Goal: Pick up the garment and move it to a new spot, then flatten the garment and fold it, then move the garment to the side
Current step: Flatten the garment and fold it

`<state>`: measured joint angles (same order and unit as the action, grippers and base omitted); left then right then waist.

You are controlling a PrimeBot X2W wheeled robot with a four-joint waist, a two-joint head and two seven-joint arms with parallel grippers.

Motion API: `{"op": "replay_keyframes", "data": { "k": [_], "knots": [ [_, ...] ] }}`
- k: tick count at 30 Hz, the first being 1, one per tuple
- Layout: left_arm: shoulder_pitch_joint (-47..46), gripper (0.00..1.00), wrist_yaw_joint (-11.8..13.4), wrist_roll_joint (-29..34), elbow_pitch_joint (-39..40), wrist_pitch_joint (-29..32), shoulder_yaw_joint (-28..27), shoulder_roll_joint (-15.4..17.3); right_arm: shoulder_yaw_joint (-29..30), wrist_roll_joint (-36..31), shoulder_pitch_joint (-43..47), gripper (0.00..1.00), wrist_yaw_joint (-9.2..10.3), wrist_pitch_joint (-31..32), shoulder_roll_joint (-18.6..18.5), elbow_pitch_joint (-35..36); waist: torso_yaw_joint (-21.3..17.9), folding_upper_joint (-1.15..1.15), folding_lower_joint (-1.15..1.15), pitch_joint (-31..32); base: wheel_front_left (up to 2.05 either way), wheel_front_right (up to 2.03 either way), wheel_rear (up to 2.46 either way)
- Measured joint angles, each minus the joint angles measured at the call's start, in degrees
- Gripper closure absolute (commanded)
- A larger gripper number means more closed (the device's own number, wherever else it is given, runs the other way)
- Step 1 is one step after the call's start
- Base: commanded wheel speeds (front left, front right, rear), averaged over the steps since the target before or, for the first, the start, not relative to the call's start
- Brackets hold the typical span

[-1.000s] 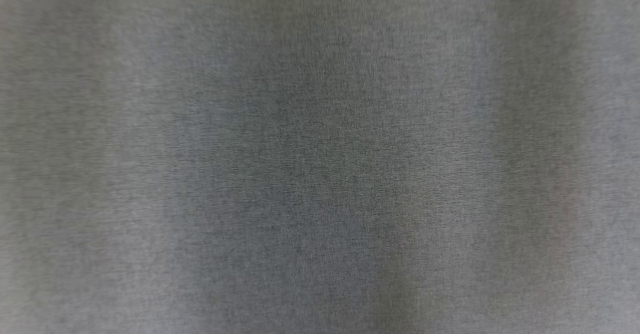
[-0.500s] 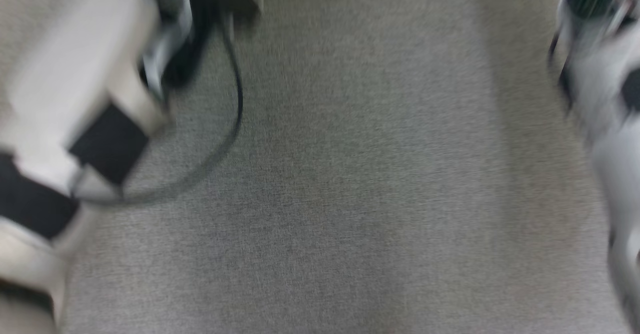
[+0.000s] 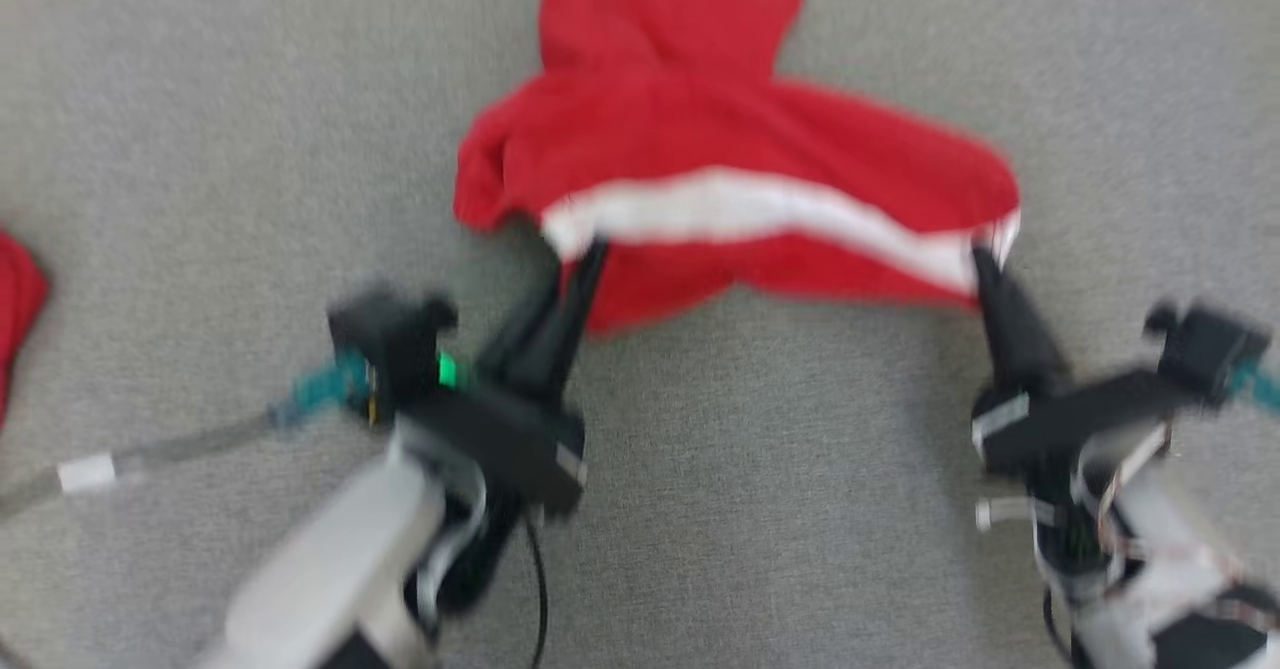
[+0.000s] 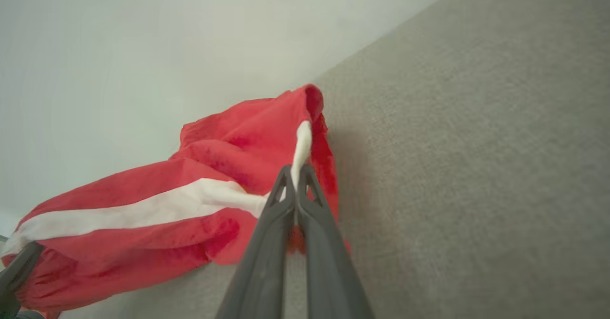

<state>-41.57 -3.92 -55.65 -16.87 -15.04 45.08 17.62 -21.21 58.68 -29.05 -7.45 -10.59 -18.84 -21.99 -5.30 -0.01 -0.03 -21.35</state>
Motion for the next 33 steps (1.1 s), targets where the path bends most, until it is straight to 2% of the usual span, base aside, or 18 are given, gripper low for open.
{"op": "replay_keyframes", "data": {
  "k": [4, 10, 16, 24, 25, 26, 27, 28, 33],
  "knots": [
    [9.9, 1.00, 0.9, 3.1, 2.5, 0.0, -2.3, 0.0, 1.4, 0.0, 8.3, 1.00, 0.00, -0.6, -0.1, 2.8, -0.1, 0.00, 0.00, 2.8, 0.00, 0.00, 0.00],
    [21.4, 1.00, 0.9, 6.3, 3.6, 0.0, -5.0, -0.5, 5.6, -0.2, 19.2, 1.00, 0.00, -1.0, 0.1, 5.0, 0.1, 0.00, 0.01, 6.3, 0.00, 0.00, 0.00],
    [27.4, 1.00, -0.2, 9.0, 2.8, 0.0, -5.9, -1.7, 9.8, -1.9, 28.0, 1.00, 0.00, -0.8, 1.8, 6.5, 1.2, 0.00, 0.01, 9.1, 0.00, 0.00, 0.00],
    [29.6, 1.00, -1.1, 10.8, -0.8, 0.0, -5.4, -4.1, 13.2, -5.7, 31.8, 1.00, 0.00, 0.5, 5.9, 7.3, 3.1, 0.01, 0.02, 11.5, 0.00, 0.00, 0.00],
    [29.7, 0.94, -1.1, 11.2, -1.2, 0.0, -5.6, -4.4, 13.5, -6.5, 31.8, 1.00, 0.00, 0.5, 6.3, 7.2, 3.2, 0.01, 0.02, 11.8, 0.00, 0.00, 0.00],
    [29.7, 0.80, -1.2, 11.7, -1.5, 0.0, -5.8, -4.6, 13.7, -7.7, 31.9, 1.00, 0.00, 0.5, 6.3, 7.1, 3.4, 0.01, 0.02, 12.0, 0.00, 0.00, 0.00],
    [29.7, 0.27, -1.1, 12.5, -1.9, 0.0, -6.2, -4.7, 14.2, -8.7, 32.0, 0.41, 0.00, 0.4, 6.5, 7.0, 3.5, 0.01, 0.02, 12.3, 0.00, 0.00, 0.00],
    [29.7, 0.00, -0.9, 13.7, -2.2, 0.0, -6.4, -4.6, 14.8, -9.2, 32.0, 0.00, 0.00, 0.0, 6.9, 6.9, 3.6, 0.01, 0.02, 12.5, 0.00, 0.00, 0.00],
    [31.1, 0.00, -0.3, 17.1, -2.2, 0.0, -9.3, -5.4, 16.8, -13.0, 32.1, 0.00, 0.00, -1.1, 7.7, 7.1, 4.1, 0.01, 0.02, 13.7, 0.00, 0.00, 0.00]
  ]
}}
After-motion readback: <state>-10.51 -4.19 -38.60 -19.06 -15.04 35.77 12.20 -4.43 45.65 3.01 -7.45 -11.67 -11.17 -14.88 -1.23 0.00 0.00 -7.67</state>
